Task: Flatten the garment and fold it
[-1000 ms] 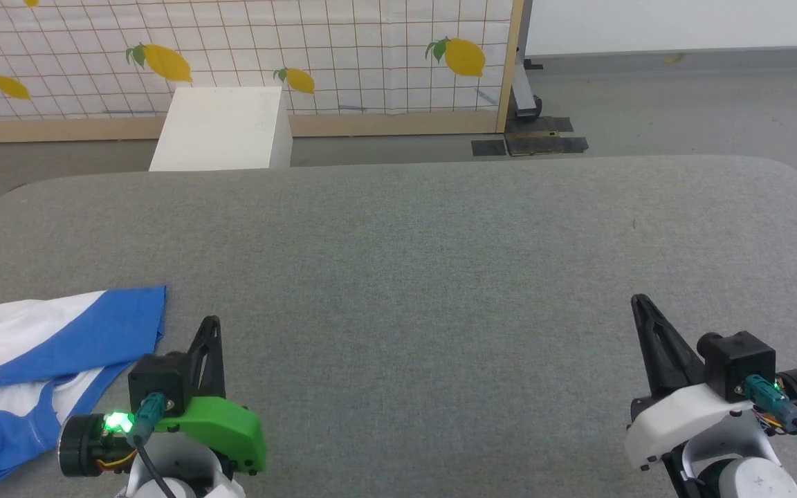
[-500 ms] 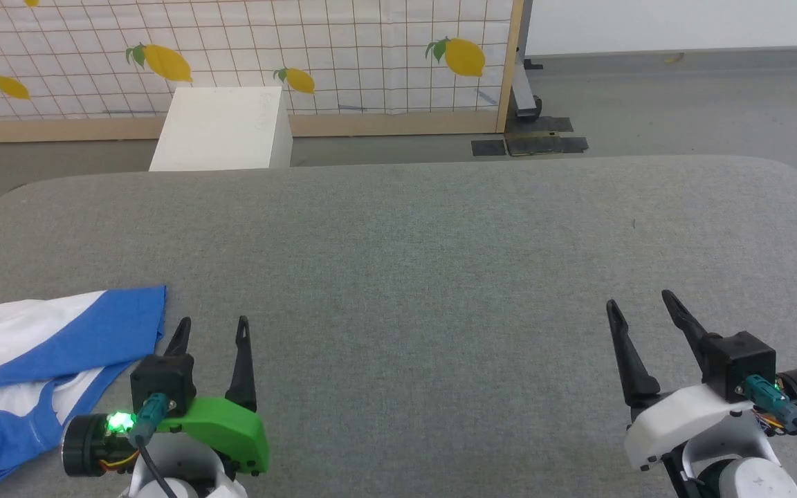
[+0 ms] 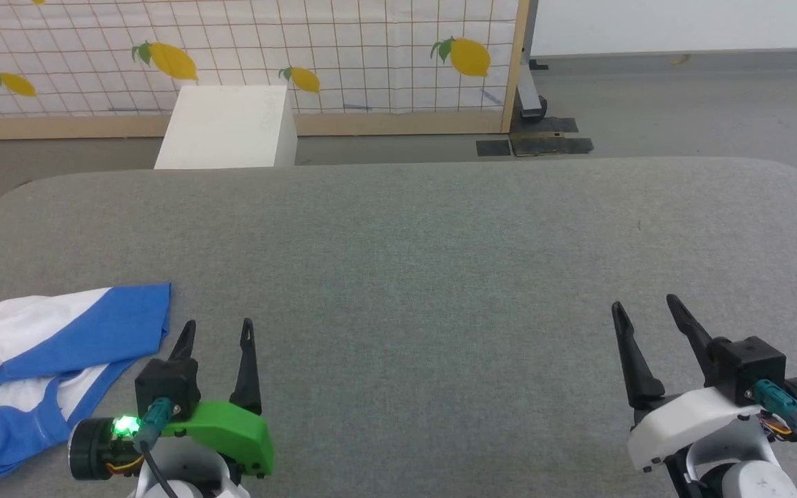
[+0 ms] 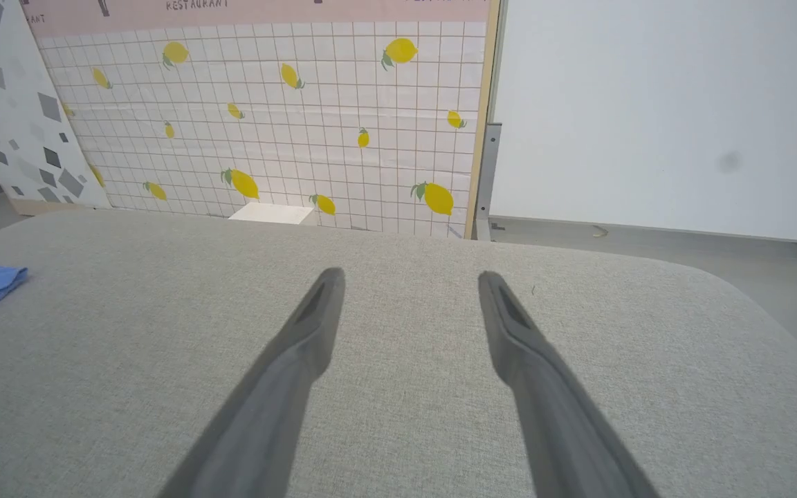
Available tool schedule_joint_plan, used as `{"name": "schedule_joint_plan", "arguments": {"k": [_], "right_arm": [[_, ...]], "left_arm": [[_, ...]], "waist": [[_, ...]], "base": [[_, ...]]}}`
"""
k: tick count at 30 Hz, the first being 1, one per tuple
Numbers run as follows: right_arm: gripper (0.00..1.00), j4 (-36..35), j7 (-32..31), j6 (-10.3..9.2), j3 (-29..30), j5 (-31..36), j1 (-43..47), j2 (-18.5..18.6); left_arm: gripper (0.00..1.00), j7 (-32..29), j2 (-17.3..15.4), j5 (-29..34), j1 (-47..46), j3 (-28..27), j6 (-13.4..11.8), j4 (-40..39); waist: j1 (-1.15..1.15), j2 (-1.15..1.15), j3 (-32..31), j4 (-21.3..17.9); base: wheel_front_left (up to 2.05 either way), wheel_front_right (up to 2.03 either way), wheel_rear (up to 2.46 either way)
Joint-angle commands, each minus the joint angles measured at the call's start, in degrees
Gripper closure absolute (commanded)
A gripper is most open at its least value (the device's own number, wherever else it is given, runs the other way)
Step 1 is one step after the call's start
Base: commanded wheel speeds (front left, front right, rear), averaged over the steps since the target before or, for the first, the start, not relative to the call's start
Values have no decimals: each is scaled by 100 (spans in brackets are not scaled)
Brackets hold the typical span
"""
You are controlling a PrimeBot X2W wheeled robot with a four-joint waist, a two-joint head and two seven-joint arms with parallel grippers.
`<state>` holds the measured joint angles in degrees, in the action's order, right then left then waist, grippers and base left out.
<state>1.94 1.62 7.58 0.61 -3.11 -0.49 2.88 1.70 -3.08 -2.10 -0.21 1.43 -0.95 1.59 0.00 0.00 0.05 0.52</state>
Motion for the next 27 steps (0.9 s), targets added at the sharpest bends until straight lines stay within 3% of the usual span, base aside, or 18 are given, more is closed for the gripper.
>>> {"name": "schedule_joint_plan", "arguments": {"k": [1,27], "right_arm": [[0,46,71,-1,20,-64,90,0],[0,270,377,-3,-57,-319,167,0]], "left_arm": [[0,70,3,-62,-37,16,-52,34],[0,375,7,-269,32,-15,-268,102]], "waist": [[0,0,0,36],[0,0,44,1218]], "base": [[0,0,0],[0,0,0]]}}
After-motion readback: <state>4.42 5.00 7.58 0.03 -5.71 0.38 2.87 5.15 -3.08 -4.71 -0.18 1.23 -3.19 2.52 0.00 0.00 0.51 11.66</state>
